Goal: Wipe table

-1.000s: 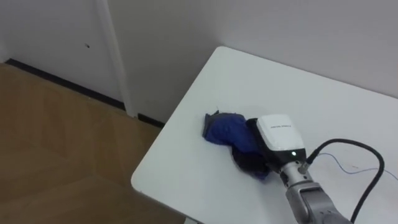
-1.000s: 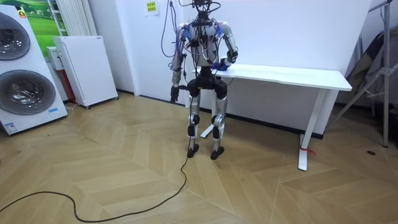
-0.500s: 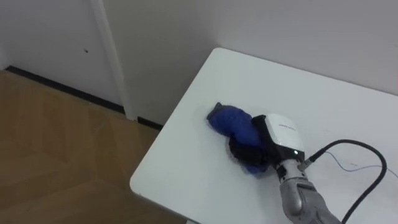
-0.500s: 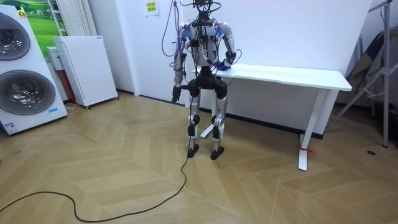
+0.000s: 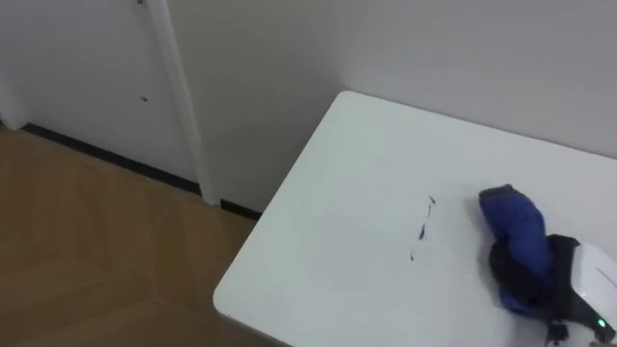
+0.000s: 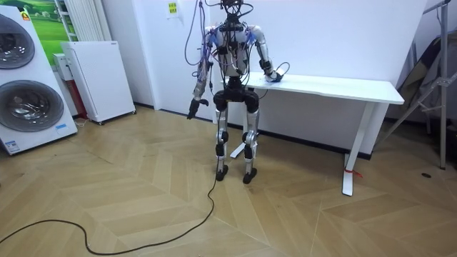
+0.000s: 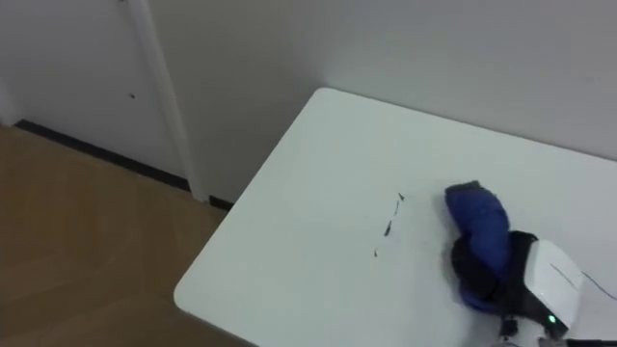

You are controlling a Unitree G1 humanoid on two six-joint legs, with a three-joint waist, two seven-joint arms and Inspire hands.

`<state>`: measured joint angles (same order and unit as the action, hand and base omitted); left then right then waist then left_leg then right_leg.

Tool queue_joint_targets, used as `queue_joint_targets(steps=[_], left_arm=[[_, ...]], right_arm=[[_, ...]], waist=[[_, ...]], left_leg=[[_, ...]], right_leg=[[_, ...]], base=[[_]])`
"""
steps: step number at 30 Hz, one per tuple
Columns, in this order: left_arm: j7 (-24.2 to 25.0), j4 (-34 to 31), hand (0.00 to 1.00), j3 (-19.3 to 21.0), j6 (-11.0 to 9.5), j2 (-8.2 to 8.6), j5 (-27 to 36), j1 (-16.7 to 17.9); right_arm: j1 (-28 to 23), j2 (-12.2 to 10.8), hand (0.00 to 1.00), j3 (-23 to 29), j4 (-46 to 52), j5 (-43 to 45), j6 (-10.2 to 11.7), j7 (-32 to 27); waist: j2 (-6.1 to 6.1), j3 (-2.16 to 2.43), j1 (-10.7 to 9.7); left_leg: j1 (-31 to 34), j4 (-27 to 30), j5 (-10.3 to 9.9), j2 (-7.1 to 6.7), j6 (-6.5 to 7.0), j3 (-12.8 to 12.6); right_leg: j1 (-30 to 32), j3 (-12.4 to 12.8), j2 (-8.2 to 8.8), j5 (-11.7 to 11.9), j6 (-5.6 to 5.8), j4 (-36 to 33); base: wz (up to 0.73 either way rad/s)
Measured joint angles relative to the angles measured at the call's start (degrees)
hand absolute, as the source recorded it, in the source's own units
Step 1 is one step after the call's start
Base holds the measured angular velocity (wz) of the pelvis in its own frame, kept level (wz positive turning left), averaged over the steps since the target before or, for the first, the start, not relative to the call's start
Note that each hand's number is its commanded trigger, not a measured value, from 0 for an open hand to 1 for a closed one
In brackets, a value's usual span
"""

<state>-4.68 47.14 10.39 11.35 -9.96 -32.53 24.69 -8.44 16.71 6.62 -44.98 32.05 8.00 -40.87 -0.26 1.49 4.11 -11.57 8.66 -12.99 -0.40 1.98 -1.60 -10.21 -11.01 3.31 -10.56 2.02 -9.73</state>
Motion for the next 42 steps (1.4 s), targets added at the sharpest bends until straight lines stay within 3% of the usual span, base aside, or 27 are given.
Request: queue_joint_targets(steps=[3,8,11,15,17,19,20,22,24,29,31,32,34,35,37,39,40,42], left_arm=[[0.1,-0.2,0.00,2.2,-0.2,-0.01,-0.4,-0.1],[0.3,-0.7,0.00,1.6,-0.5,-0.01,-0.2,-1.5],[0.3,0.0,0.00,0.2,-0.6,0.04,0.5,-2.1],[0.7,1.5,0.00,-1.4,-0.6,0.04,1.6,-2.7],[1.1,2.4,0.00,-2.7,-0.5,0.00,2.0,-3.6],[1.9,3.1,0.00,-4.3,-0.5,-0.09,3.2,-5.3],[1.9,3.6,0.00,-5.1,-0.4,-0.21,3.3,-5.8],[2.2,5.0,0.00,-6.9,-0.3,-0.27,3.9,-7.3],[2.4,5.0,0.00,-8.4,-0.1,-0.30,4.5,-7.7],[2.5,3.0,0.00,-9.8,0.9,-0.18,6.1,-5.9],[2.5,2.2,0.00,-9.5,0.7,-0.18,6.1,-4.9],[2.5,2.2,0.00,-9.4,0.7,-0.28,6.1,-4.9],[2.5,2.2,0.00,-8.8,0.3,-0.61,5.6,-4.9],[2.5,2.2,0.00,-8.2,0.2,-0.60,5.4,-4.7],[2.4,2.3,0.00,-5.3,-0.5,-0.84,4.8,-4.6],[2.3,2.3,0.00,-2.3,-0.8,-0.97,3.7,-4.0],[2.3,2.3,0.00,-0.7,-0.8,-0.99,2.9,-3.8],[2.0,2.4,0.00,1.0,-0.8,-1.09,2.8,-3.6]], right_arm=[[-1.6,1.0,1.00,2.4,-2.2,0.2,0.0,-0.8],[-1.7,1.8,1.00,3.6,-3.8,2.9,-1.0,0.1],[-0.9,1.6,1.00,2.6,-3.3,3.4,-3.3,1.0],[2.2,1.5,1.00,0.7,-0.1,7.4,-8.7,5.3],[3.0,1.5,1.00,-1.4,3.0,9.9,-12.4,7.6],[4.0,1.0,1.00,-5.5,7.9,15.9,-15.6,11.2],[4.6,1.0,1.00,-6.9,8.6,17.3,-16.1,12.0],[8.4,0.3,1.00,-12.8,10.9,20.2,-17.6,15.3],[10.0,-0.7,1.00,-15.5,12.4,20.6,-18.2,16.6],[12.6,-0.7,1.00,-18.3,11.7,18.0,-17.8,16.1],[11.7,-0.4,1.00,-17.8,11.1,17.1,-16.0,14.3],[11.2,-0.3,1.00,-17.3,9.5,15.8,-13.9,12.1],[9.8,-0.2,1.00,-15.2,6.8,14.3,-10.2,7.9],[9.1,-0.3,1.00,-14.1,6.4,14.0,-9.4,7.1],[5.8,-0.3,1.00,-8.6,3.9,11.4,-6.5,4.0],[3.3,-0.2,1.00,-4.0,2.1,9.5,-5.3,2.7],[1.6,0.3,1.00,-1.4,1.0,7.9,-4.7,2.0],[-0.4,1.4,1.00,1.3,-0.2,6.1,-4.1,1.7]], waist=[[-0.64,0.28,-1.1],[-1.63,0.26,-1.9],[-1.75,0.24,-1.0],[-1.43,0.09,0.1],[-1.15,-0.19,1.3],[-0.89,-0.87,3.1],[-0.79,-0.91,3.7],[-0.52,-1.47,4.9],[-0.47,-1.62,5.8],[-0.42,-1.92,6.6],[-0.43,-1.90,5.8],[-0.36,-1.86,5.1],[-0.28,-1.59,3.5],[-0.23,-1.53,3.2],[-0.15,-1.11,1.6],[-0.09,-0.48,0.6],[-0.03,0.06,0.3],[0.04,0.15,0.1]], left_leg=[[-1.0,0.0,-0.1,0.02,0.13,0.1],[-1.1,0.1,-0.3,0.05,0.14,0.1],[-1.2,0.1,-0.3,0.09,0.14,-0.4],[-1.0,0.1,-0.5,0.71,-0.10,-1.7],[-0.9,0.0,-0.5,0.81,-0.10,-1.6],[-0.4,0.0,-0.4,1.03,-0.18,-1.5],[-0.2,0.0,-0.4,1.10,-0.20,-1.4],[0.4,0.0,-0.3,1.40,-0.45,-1.3],[1.1,-0.1,-0.2,1.55,-0.69,-1.0],[2.1,0.0,-0.1,1.82,-0.95,-0.7],[2.1,0.0,-0.1,1.77,-0.90,-0.3],[2.0,0.1,-0.2,1.70,-0.78,0.1],[1.9,0.0,-0.2,1.49,-0.68,0.3],[1.8,0.0,-0.2,1.47,-0.68,0.2],[1.3,0.1,-0.2,1.48,-0.66,0.0],[0.8,0.0,-0.2,1.46,-0.63,0.0],[0.4,0.0,-0.3,1.46,-0.47,-0.1],[-0.5,-0.1,-0.5,1.47,-0.31,-0.1]], right_leg=[[-1.3,-0.4,0.00,0.0,0.05,0.2],[-1.5,0.0,-0.02,0.0,0.09,0.0],[-1.3,0.0,-0.10,0.2,0.03,-0.1],[-0.3,0.0,-0.60,1.0,-0.40,-0.3],[0.4,-0.3,-0.81,1.4,-0.63,-0.7],[1.7,-0.2,-1.26,1.9,-1.13,-1.0],[2.1,-0.2,-1.39,2.0,-1.26,-1.1],[3.0,-0.6,-1.78,2.4,-1.68,-1.1],[3.6,-0.7,-2.02,2.4,-1.81,-0.9],[4.5,-0.9,-2.40,2.3,-1.90,-0.7],[3.8,-1.5,-2.33,2.3,-1.84,0.0],[3.3,-1.9,-2.23,2.3,-1.83,0.5],[2.3,-2.3,-1.84,2.0,-1.41,1.1],[2.1,-2.6,-1.75,2.0,-1.36,1.1],[1.1,-3.1,-1.40,1.9,-1.24,1.1],[0.1,-3.1,-1.31,1.9,-1.21,1.1],[-0.4,-3.0,-1.28,1.9,-1.16,1.1],[-1.3,-2.9,-1.22,1.8,-0.99,1.0]], base=[[0.04],[-0.03],[-0.13],[-0.29],[-0.35],[-0.37],[-0.36],[-0.21],[0.05],[0.05],[0.18],[0.27],[0.35],[0.39],[0.46],[0.35],[0.25],[0.09]])
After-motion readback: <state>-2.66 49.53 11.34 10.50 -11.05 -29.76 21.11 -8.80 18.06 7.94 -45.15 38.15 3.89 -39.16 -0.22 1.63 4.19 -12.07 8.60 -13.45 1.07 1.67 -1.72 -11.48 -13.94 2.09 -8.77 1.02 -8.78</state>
